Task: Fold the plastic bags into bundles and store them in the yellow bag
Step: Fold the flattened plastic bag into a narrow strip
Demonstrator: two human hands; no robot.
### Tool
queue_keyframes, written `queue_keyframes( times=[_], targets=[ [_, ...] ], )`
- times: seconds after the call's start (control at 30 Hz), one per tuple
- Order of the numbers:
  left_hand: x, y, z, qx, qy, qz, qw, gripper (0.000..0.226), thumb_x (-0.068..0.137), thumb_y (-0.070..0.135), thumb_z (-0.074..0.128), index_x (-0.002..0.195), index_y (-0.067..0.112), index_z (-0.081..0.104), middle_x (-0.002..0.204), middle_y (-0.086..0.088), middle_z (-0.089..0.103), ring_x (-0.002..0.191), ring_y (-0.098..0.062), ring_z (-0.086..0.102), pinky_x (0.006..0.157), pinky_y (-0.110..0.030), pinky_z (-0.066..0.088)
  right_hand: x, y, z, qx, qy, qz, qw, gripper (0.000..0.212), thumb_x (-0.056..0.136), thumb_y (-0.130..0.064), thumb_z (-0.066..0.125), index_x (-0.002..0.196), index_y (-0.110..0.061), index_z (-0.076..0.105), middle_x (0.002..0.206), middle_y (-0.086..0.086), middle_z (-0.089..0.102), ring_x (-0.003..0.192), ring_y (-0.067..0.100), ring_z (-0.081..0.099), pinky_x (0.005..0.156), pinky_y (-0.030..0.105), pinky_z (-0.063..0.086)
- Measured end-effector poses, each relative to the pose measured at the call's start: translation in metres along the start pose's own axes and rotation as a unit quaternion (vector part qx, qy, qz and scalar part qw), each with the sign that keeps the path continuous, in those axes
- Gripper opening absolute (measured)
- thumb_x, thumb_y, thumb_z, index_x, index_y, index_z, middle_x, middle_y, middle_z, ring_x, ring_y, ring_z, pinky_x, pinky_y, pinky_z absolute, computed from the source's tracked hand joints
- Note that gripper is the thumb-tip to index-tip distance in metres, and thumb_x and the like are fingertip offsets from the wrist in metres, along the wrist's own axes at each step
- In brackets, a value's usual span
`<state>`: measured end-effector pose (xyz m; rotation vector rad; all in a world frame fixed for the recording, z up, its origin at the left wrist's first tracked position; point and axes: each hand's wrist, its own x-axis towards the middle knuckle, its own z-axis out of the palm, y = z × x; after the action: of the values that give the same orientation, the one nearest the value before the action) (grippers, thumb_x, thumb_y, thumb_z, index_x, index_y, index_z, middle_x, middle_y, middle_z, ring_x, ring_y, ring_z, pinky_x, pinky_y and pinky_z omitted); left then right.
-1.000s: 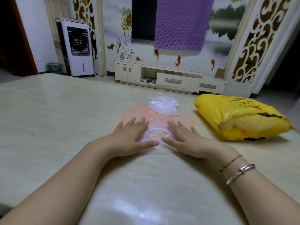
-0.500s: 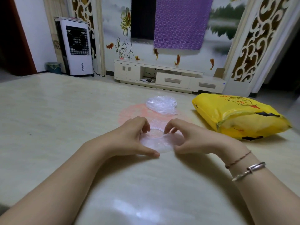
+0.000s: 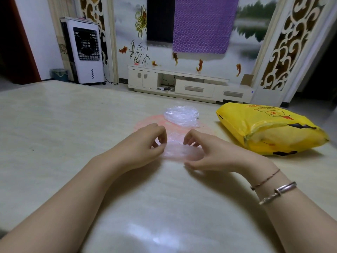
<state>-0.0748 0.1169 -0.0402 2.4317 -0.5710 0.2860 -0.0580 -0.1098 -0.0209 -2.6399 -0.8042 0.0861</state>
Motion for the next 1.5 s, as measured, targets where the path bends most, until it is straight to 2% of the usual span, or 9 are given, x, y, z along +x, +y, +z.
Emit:
queue_keyframes(
  times=[0.2, 0.5, 0.67, 0.87, 1.0, 1.1, 1.3, 1.4, 1.5],
  targets=[
    [0.000, 0.000, 0.004, -0.014, -0.035, -0.061, 0.997, 0.051, 0.072, 0.071, 0.059, 0.097, 0.029, 0.047, 0.097, 0.014, 0.057, 0.088, -0.008, 0.056, 0.078, -0.033, 0.050, 0.010, 0.006, 0.012, -0.018, 0.131, -0.034, 0.991, 0.011, 0.085, -0.011, 0.053, 0.093, -0.017, 0.056, 0.093, -0.001, 0.062, 0.086, 0.017, 0.053, 0.074, 0.027, 0.042],
    [0.008, -0.005, 0.009, -0.015, 0.083, -0.089, 0.992, 0.014, 0.094, 0.018, 0.050, 0.086, 0.008, 0.055, 0.080, -0.002, 0.064, 0.076, -0.021, 0.057, 0.066, -0.025, 0.043, 0.023, 0.024, 0.014, 0.195, 0.202, 0.071, 0.957, 0.023, 0.092, -0.020, 0.058, 0.073, -0.011, 0.068, 0.071, 0.001, 0.070, 0.071, 0.017, 0.065, 0.075, 0.035, 0.051],
    [0.015, -0.009, 0.013, 0.009, 0.117, -0.143, 0.983, 0.021, 0.095, 0.021, 0.048, 0.083, 0.008, 0.058, 0.081, -0.007, 0.064, 0.077, -0.026, 0.060, 0.069, -0.037, 0.048, 0.031, 0.023, 0.025, 0.151, 0.218, 0.140, 0.954, 0.029, 0.093, -0.024, 0.058, 0.074, -0.004, 0.064, 0.065, 0.002, 0.057, 0.065, 0.019, 0.054, 0.057, 0.027, 0.038],
    [0.020, -0.015, 0.015, 0.160, 0.093, -0.198, 0.963, 0.011, 0.092, 0.022, 0.044, 0.097, 0.015, 0.052, 0.095, -0.004, 0.061, 0.086, -0.029, 0.056, 0.063, -0.032, 0.039, 0.038, 0.016, 0.033, -0.001, 0.218, 0.164, 0.962, 0.013, 0.091, -0.027, 0.055, 0.090, -0.015, 0.050, 0.088, 0.002, 0.055, 0.093, 0.028, 0.054, 0.072, 0.036, 0.039],
    [0.020, -0.011, 0.013, 0.232, 0.075, -0.211, 0.947, 0.018, 0.092, 0.025, 0.045, 0.105, 0.013, 0.045, 0.101, -0.007, 0.057, 0.092, -0.033, 0.056, 0.067, -0.032, 0.039, 0.039, 0.017, 0.034, -0.068, 0.200, 0.188, 0.959, 0.036, 0.092, -0.037, 0.054, 0.113, -0.009, 0.047, 0.114, 0.011, 0.050, 0.105, 0.035, 0.052, 0.082, 0.040, 0.043],
    [0.016, -0.013, 0.010, 0.242, 0.077, -0.207, 0.945, 0.020, 0.091, 0.022, 0.045, 0.109, 0.012, 0.046, 0.108, -0.008, 0.055, 0.097, -0.033, 0.054, 0.071, -0.034, 0.042, 0.040, 0.019, 0.034, -0.045, 0.191, 0.196, 0.961, 0.022, 0.089, -0.035, 0.057, 0.098, -0.015, 0.054, 0.109, 0.009, 0.045, 0.107, 0.032, 0.045, 0.090, 0.038, 0.041],
    [0.022, -0.008, 0.003, -0.061, 0.153, -0.115, 0.980, 0.020, 0.088, 0.020, 0.056, 0.108, 0.019, 0.055, 0.117, 0.004, 0.057, 0.106, -0.016, 0.055, 0.079, -0.023, 0.044, 0.018, 0.009, 0.006, 0.365, 0.136, 0.084, 0.917, 0.025, 0.089, -0.006, 0.060, 0.069, -0.014, 0.048, 0.065, -0.005, 0.046, 0.057, 0.008, 0.043, 0.052, 0.019, 0.038],
    [0.023, 0.009, -0.004, -0.280, 0.055, -0.101, 0.953, 0.043, 0.081, 0.053, 0.060, 0.114, 0.027, 0.057, 0.120, 0.012, 0.062, 0.113, -0.003, 0.056, 0.087, -0.020, 0.042, 0.000, -0.001, -0.016, 0.565, 0.012, 0.041, 0.824, 0.020, 0.090, -0.007, 0.061, 0.074, -0.014, 0.050, 0.067, -0.002, 0.052, 0.057, 0.010, 0.051, 0.055, 0.025, 0.054],
    [0.018, 0.013, -0.004, -0.330, -0.048, -0.096, 0.938, 0.067, 0.064, 0.070, 0.066, 0.118, 0.031, 0.060, 0.116, 0.014, 0.064, 0.111, -0.001, 0.059, 0.094, -0.026, 0.044, -0.004, -0.004, -0.026, 0.597, -0.012, 0.018, 0.802, 0.017, 0.085, -0.010, 0.067, 0.077, -0.016, 0.053, 0.072, 0.001, 0.053, 0.066, 0.014, 0.055, 0.069, 0.035, 0.058]
  ],
)
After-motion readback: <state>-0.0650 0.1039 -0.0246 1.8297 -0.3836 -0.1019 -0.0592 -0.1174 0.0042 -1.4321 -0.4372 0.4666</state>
